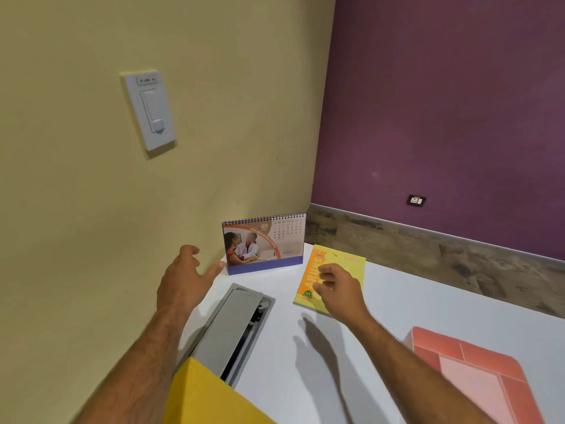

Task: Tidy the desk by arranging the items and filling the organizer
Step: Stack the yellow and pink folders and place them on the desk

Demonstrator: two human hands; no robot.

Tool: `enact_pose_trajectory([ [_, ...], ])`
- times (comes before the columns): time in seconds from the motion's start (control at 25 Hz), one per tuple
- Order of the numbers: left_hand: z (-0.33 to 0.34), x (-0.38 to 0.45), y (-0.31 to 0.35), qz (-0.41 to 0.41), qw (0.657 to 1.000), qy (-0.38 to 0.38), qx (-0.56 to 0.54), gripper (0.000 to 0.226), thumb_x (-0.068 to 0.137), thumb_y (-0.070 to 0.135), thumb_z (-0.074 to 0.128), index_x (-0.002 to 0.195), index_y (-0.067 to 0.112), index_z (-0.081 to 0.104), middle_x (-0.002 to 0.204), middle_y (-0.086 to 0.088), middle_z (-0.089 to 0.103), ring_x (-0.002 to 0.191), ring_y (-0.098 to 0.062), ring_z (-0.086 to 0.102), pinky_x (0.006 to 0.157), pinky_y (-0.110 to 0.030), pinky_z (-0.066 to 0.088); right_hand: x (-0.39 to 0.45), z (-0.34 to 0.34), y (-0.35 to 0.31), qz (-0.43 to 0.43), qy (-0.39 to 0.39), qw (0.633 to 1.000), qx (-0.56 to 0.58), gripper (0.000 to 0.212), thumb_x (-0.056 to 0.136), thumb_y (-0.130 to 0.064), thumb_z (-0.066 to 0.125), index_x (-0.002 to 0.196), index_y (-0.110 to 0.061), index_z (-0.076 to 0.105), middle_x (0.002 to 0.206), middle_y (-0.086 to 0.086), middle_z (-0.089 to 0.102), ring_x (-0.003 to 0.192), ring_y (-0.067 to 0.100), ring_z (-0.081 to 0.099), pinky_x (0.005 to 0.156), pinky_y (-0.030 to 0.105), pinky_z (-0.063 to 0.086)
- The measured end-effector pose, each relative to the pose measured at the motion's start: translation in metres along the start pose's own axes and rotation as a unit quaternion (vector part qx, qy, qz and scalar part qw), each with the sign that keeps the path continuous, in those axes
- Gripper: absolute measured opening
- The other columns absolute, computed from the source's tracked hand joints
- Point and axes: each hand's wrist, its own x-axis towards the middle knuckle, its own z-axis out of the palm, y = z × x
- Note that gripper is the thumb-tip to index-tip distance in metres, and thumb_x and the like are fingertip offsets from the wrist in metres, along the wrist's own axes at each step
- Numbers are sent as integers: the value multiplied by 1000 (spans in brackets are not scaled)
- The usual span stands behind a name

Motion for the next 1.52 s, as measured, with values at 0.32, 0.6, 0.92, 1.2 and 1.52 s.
enact_pose_trajectory([
  [0.32, -39, -115, -56, -129, 986, -44, -99, 63, 80, 55, 70, 124, 15, 49, 116, -9, 62, 101, -28, 60, 89, -44, 52, -144, -8, 34, 100, -41, 990, 91, 32, 79, -22, 75, 109, -21, 64, 102, -2, 70, 89, 11, 67, 81, 30, 53],
  [0.6, -52, -218, -110, -268, 961, 39, -52, 69, 77, 49, 76, 129, 15, 47, 134, -14, 51, 122, -40, 42, 98, -56, 38, -233, 20, 50, 98, -131, 985, 52, 42, 78, -28, 79, 115, -24, 60, 107, -4, 65, 100, 11, 61, 87, 24, 48],
  [0.92, -64, -290, -129, -485, 859, 80, -144, 89, 65, 32, 88, 136, 7, 40, 138, -25, 40, 124, -46, 38, 100, -59, 37, -306, 63, 65, 124, -213, 969, 34, 35, 82, -30, 74, 112, -23, 56, 111, -2, 62, 103, 10, 58, 73, 7, 40],
  [1.2, -54, -325, -146, -474, 830, 77, -283, 35, 69, 17, 78, 101, 12, 63, 94, -12, 67, 82, -35, 63, 80, -55, 57, -333, 66, 63, 132, -242, 961, 20, 46, 86, -37, 69, 126, -18, 54, 127, 0, 58, 118, 13, 55, 89, 18, 39],
  [1.52, -73, -319, -92, -347, 873, 146, -311, 28, 90, 6, 62, 115, 10, 51, 107, -13, 62, 93, -37, 59, 84, -49, 51, -343, 49, 56, 136, -262, 951, 93, 45, 84, -36, 72, 123, -23, 54, 132, 1, 56, 121, 15, 54, 100, 28, 44],
])
